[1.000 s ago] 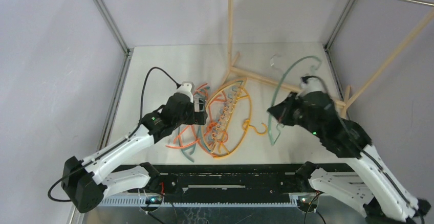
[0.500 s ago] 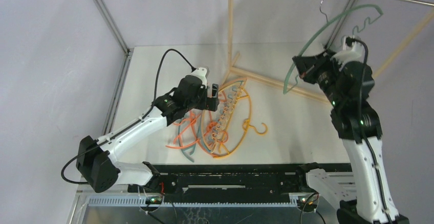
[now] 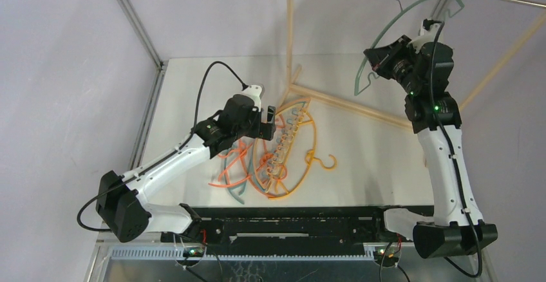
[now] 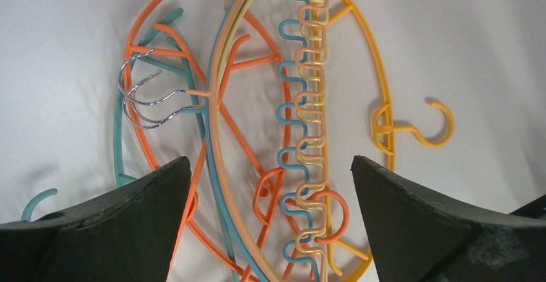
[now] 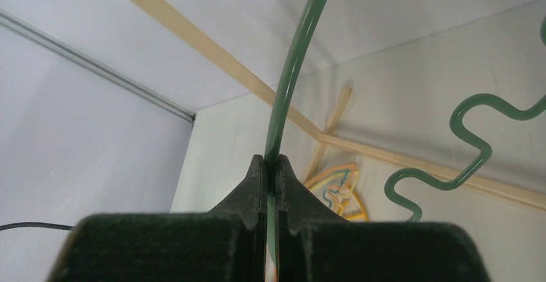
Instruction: Organize the hangers
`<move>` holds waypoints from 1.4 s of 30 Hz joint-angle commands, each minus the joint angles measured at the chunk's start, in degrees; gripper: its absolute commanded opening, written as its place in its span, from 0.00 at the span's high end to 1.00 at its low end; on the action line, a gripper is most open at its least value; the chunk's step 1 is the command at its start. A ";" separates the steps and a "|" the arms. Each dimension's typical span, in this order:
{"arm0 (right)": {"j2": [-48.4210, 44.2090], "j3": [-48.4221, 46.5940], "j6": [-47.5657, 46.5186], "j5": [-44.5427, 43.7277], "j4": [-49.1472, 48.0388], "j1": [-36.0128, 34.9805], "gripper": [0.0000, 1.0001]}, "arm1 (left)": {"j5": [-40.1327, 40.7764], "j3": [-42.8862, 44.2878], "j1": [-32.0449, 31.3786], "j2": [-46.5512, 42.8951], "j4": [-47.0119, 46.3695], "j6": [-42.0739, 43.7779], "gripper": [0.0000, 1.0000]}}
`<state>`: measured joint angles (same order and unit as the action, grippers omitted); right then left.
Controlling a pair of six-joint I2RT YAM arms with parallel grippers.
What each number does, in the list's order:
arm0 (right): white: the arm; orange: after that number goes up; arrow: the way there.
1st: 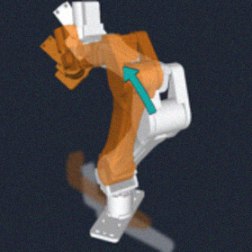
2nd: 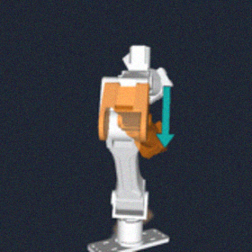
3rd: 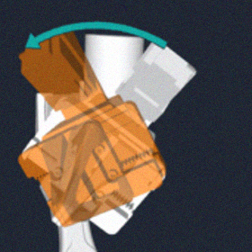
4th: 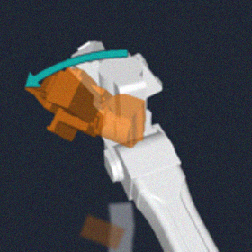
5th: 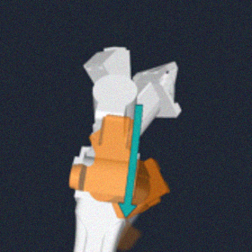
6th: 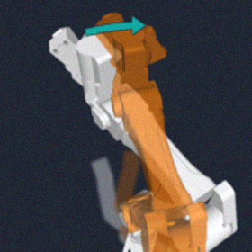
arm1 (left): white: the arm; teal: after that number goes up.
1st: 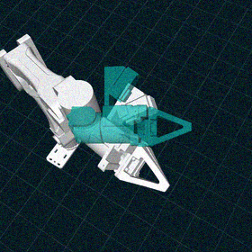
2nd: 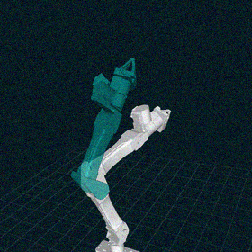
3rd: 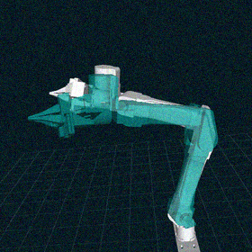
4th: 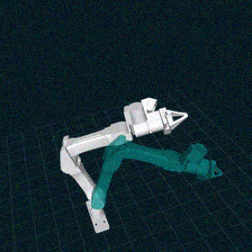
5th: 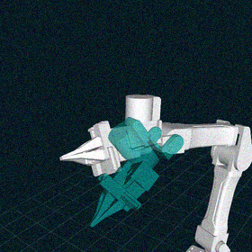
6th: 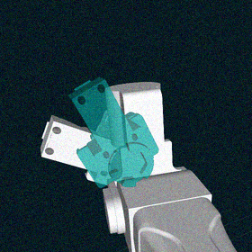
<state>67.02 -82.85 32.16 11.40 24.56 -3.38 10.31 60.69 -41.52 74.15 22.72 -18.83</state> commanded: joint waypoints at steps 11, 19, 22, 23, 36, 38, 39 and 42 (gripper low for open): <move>-7.65 -0.34 -1.78 2.43 -4.36 -3.08 1.00 | -0.70 -1.02 -0.23 0.79 -2.88 0.46 0.00; -4.35 -2.06 -3.52 0.68 -4.64 -1.60 1.00 | -0.17 -1.81 -0.23 0.00 -2.68 0.72 0.00; -2.31 -2.29 -4.32 0.37 -5.61 -0.88 1.00 | 0.23 -2.29 -0.23 -0.39 -2.68 0.72 0.00; -1.64 -2.38 -4.72 0.20 -5.95 -0.58 1.00 | 0.34 -2.44 -0.23 -0.52 -2.68 0.72 0.00; 0.43 -0.11 -5.29 0.72 -9.02 0.86 1.00 | 2.64 -5.86 -0.23 -3.15 -2.68 0.14 0.00; -0.43 0.66 -5.83 0.52 -7.90 -0.62 1.00 | 2.79 -6.01 -0.23 -3.01 -2.81 -0.07 0.00; -1.10 1.36 -5.93 0.43 -7.46 -1.30 1.00 | 2.78 -6.02 -0.23 -2.90 -2.85 -0.19 0.00; -4.04 3.61 -5.82 -0.05 -6.51 -3.13 1.00 | 2.19 -5.83 -0.23 -2.36 -3.18 -0.56 0.00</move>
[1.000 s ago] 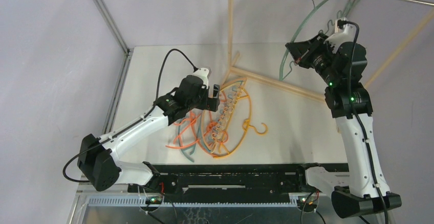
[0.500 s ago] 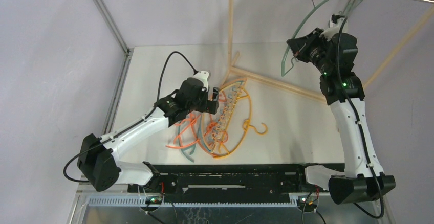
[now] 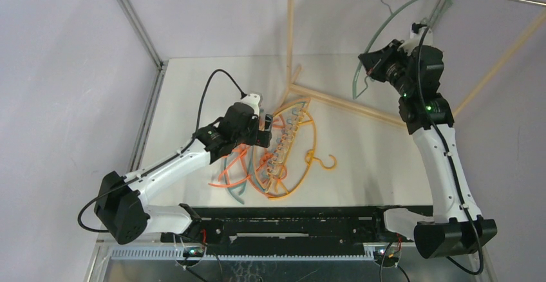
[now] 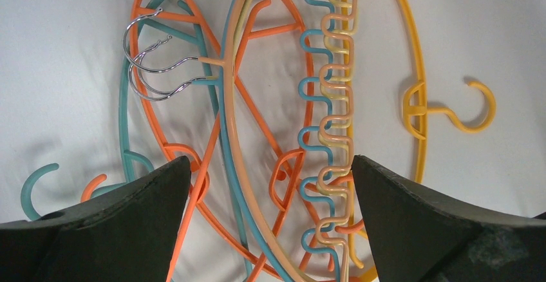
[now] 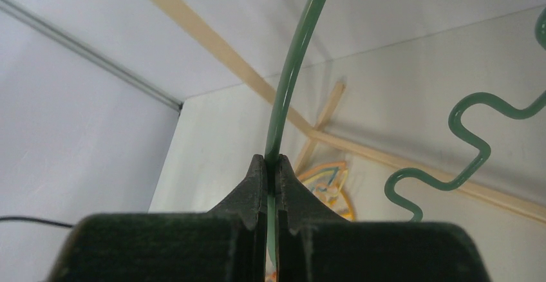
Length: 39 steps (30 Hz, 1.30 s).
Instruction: Organize the hangers
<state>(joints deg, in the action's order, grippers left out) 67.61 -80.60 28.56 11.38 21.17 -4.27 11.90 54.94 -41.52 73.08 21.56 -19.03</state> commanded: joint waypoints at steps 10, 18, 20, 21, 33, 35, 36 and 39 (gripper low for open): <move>-7.10 1.10 -3.34 -0.23 -3.35 -4.57 1.00 | -0.76 2.44 -0.23 0.89 -2.18 0.37 0.00; -2.59 -3.91 -3.98 0.49 -4.82 -3.67 1.00 | -0.60 1.83 -0.23 0.75 -2.15 0.26 0.00; -1.64 -4.44 -4.00 0.42 -5.22 -3.66 1.00 | -0.22 1.39 -0.23 0.59 -2.14 0.54 0.00; -1.35 -4.60 -4.03 0.56 -5.51 -3.56 1.00 | -0.05 1.26 -0.23 0.50 -2.07 0.69 0.00; -0.37 -5.54 -3.91 1.66 -6.58 -2.32 1.00 | -0.14 1.86 -0.23 2.36 -2.70 0.92 0.00; -0.57 -5.58 -3.58 2.05 -6.29 -2.36 1.00 | -0.45 2.30 -0.23 3.05 -2.69 0.99 0.00; -0.74 -5.47 -3.43 2.19 -6.05 -2.64 1.00 | -0.52 2.50 -0.23 3.38 -2.73 1.01 0.00; -1.76 -4.50 -3.58 1.66 -5.06 -3.87 1.00 | -0.77 2.85 -0.23 4.03 -2.97 1.07 0.00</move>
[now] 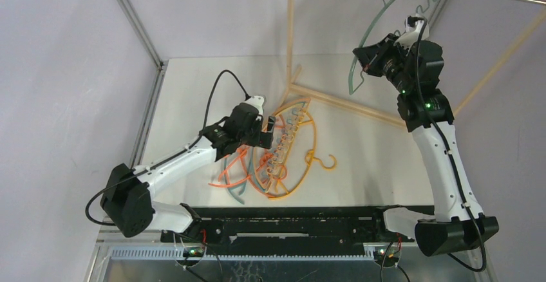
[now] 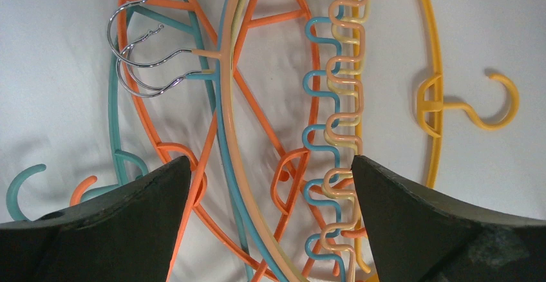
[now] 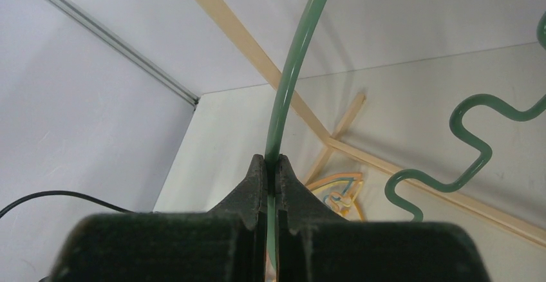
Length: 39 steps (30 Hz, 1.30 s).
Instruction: Organize the hangers
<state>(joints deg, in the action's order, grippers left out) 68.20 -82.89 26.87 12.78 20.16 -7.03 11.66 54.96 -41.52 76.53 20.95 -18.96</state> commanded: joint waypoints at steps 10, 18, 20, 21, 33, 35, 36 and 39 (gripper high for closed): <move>-5.00 -0.57 -2.63 -1.50 -3.44 -3.08 1.00 | -1.67 4.25 -0.23 2.26 -2.60 1.10 0.00; 0.27 -4.01 -2.45 -1.70 -5.03 1.20 1.00 | -1.06 3.65 -0.23 1.66 -2.59 1.14 0.00; 1.32 -4.03 -2.28 -1.70 -6.48 2.33 1.00 | -0.82 3.22 -0.23 1.24 -2.59 1.05 0.00; 1.92 -4.10 -2.10 -1.66 -7.05 2.87 1.00 | -0.73 2.96 -0.23 0.99 -2.65 1.03 0.00; 2.68 3.47 0.83 2.14 -6.90 5.48 0.73 | 0.30 1.35 -0.06 -0.03 -2.86 0.66 0.00; 1.76 4.01 0.19 1.70 -5.01 5.28 0.58 | 0.29 1.73 -0.06 0.04 -2.85 0.89 0.00; 1.09 4.36 -0.13 1.57 -4.14 5.21 0.52 | 0.29 1.92 -0.06 -0.10 -2.89 1.02 0.00; -2.13 5.57 -0.78 -0.48 -2.04 4.79 0.36 | 0.21 2.30 -0.06 -0.25 -3.70 1.47 0.00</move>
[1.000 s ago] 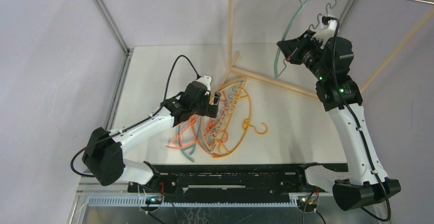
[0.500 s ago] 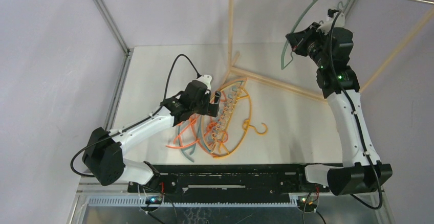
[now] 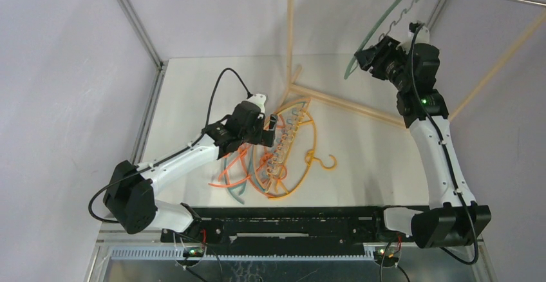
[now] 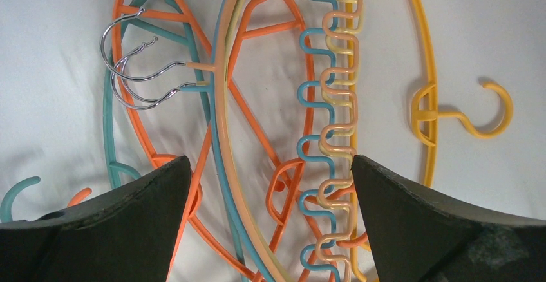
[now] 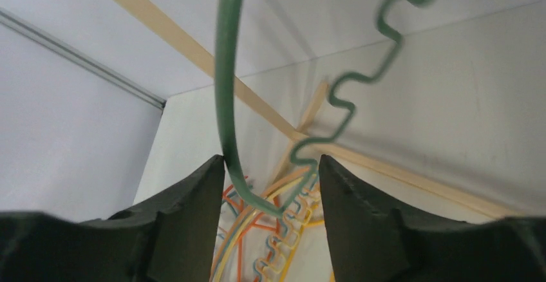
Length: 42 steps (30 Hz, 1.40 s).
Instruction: Organize the hangers
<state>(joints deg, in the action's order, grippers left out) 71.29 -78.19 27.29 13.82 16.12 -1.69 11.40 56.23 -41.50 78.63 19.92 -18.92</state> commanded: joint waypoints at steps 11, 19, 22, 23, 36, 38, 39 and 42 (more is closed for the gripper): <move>-20.44 2.77 -4.79 -11.69 17.69 -12.39 0.19 | -1.47 2.69 0.43 -0.97 -3.40 1.81 0.00; -31.05 6.35 -7.23 -28.20 28.56 -33.10 0.19 | -2.95 0.45 2.98 -0.23 -5.56 -2.05 0.00; -30.02 7.17 -7.67 -27.96 30.87 -37.27 0.20 | -3.64 -0.70 5.51 -0.64 -5.62 -3.58 0.00; -29.32 7.42 -7.87 -27.40 30.77 -38.61 0.20 | -3.99 -1.14 6.37 -1.00 -5.60 -4.11 0.00; -8.20 11.28 -6.80 -15.76 14.71 -46.67 0.26 | -2.81 -7.39 18.17 -8.56 -1.63 -7.93 0.00; -4.61 11.02 -5.19 -13.64 10.85 -46.72 0.28 | -2.82 -9.49 20.31 -10.55 -1.38 -8.64 0.00; -2.68 11.04 -4.28 -12.37 9.02 -46.81 0.28 | -2.92 -10.40 21.36 -11.75 -1.40 -8.75 0.00; 4.31 9.82 -2.85 -10.09 5.30 -47.37 0.30 | -3.69 -12.15 24.81 -15.33 -0.56 -9.11 0.00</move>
<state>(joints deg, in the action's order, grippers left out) 69.78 -66.46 21.32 -1.06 31.29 -48.18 8.69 45.78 -19.84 68.42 18.57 -26.06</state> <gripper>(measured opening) 0.708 0.996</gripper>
